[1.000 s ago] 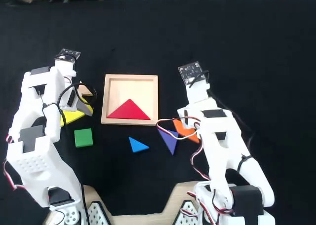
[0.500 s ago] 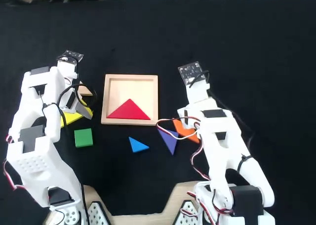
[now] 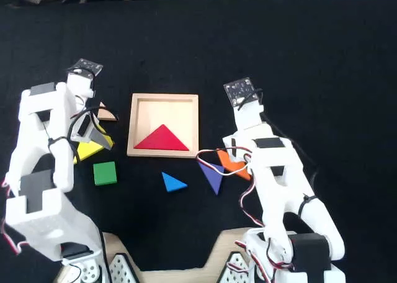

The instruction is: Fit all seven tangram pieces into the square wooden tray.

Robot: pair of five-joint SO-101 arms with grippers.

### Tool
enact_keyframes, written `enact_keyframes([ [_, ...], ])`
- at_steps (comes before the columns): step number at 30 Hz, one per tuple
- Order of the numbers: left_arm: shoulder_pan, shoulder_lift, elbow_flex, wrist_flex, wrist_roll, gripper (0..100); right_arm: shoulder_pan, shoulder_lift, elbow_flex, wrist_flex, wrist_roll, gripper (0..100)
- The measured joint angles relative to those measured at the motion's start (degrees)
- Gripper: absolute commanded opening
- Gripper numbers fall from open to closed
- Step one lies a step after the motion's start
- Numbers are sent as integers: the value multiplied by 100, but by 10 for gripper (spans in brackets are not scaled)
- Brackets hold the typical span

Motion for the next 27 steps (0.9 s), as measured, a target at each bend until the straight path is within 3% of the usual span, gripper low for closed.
enact_keyframes([
  [14,-387,-633,1556,-1380,0,361,0,0,0,0,0,11],
  [27,-387,-633,1512,-1301,0,360,0,0,0,0,0,11],
])
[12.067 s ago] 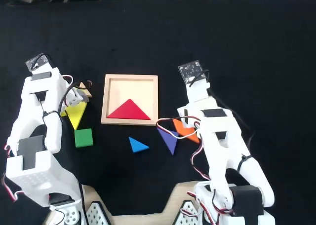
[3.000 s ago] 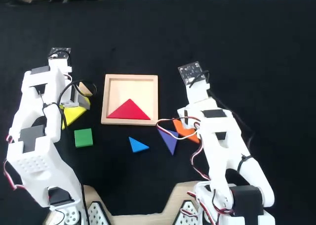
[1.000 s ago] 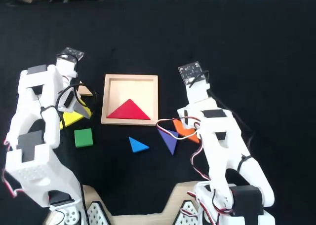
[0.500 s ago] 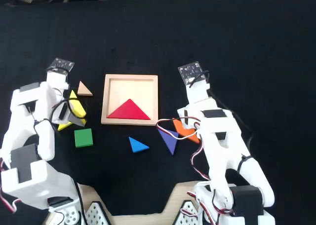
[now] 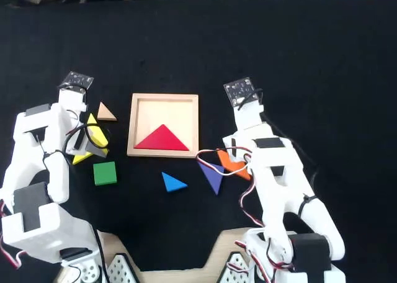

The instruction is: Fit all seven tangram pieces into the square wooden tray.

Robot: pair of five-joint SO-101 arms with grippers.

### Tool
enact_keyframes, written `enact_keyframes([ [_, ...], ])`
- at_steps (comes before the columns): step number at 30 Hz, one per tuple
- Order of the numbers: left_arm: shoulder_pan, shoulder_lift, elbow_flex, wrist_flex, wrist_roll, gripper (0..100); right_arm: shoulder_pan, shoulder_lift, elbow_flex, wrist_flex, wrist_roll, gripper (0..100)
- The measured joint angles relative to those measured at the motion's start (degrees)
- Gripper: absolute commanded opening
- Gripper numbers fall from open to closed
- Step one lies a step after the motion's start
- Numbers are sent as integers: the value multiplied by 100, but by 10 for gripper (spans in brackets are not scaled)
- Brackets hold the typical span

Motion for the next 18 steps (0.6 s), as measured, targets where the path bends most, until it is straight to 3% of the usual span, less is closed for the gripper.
enact_keyframes([
  [18,202,0,-18,26,202,366,0,0,0,0,0,11],
])
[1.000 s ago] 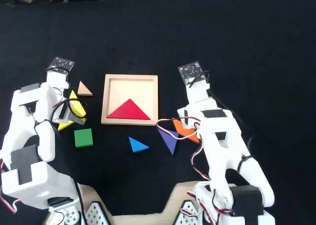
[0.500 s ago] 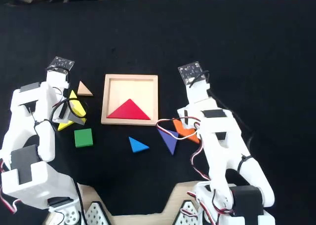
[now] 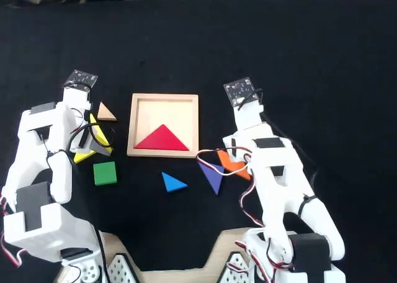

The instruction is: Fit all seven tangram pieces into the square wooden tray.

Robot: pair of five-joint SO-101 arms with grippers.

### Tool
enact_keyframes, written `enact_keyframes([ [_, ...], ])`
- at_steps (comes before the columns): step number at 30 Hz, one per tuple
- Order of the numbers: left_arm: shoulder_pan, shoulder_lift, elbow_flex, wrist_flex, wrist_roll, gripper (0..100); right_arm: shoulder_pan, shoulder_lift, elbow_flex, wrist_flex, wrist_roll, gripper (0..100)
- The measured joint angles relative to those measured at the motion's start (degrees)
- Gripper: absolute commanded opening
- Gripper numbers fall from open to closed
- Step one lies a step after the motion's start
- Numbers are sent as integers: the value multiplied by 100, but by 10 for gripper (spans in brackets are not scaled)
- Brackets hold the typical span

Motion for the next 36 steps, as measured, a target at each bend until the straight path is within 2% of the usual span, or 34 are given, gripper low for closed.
enact_keyframes([
  [11,9,0,-185,0,70,366,0,0,0,0,0,11],
  [15,62,0,-193,0,299,366,0,0,0,0,0,11],
  [24,114,501,-193,-536,369,366,0,0,0,0,0,11],
  [36,114,580,-404,-369,369,360,0,0,0,0,0,11],
])
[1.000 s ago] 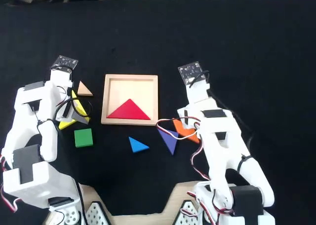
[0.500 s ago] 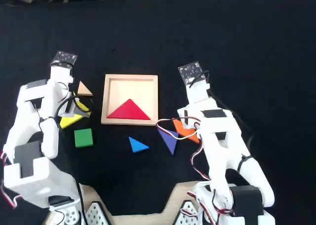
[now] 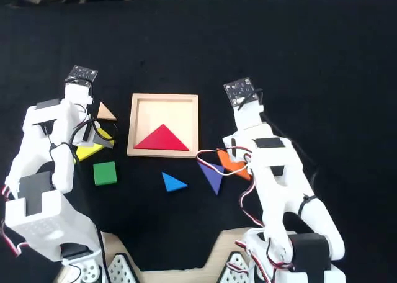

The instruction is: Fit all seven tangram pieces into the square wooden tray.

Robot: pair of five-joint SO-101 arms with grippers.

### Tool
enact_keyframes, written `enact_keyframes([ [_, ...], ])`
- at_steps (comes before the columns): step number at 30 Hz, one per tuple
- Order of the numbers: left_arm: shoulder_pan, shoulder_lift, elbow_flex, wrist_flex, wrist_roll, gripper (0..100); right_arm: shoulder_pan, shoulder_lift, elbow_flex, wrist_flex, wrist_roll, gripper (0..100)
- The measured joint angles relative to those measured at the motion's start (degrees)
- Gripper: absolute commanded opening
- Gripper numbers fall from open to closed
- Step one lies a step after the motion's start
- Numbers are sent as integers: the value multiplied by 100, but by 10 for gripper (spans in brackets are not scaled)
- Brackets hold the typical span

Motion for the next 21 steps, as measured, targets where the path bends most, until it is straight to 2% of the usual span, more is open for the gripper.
enact_keyframes([
  [19,0,0,0,0,0,359,0,0,0,0,0,11],
  [21,0,0,0,0,0,334,0,0,0,0,0,11],
])
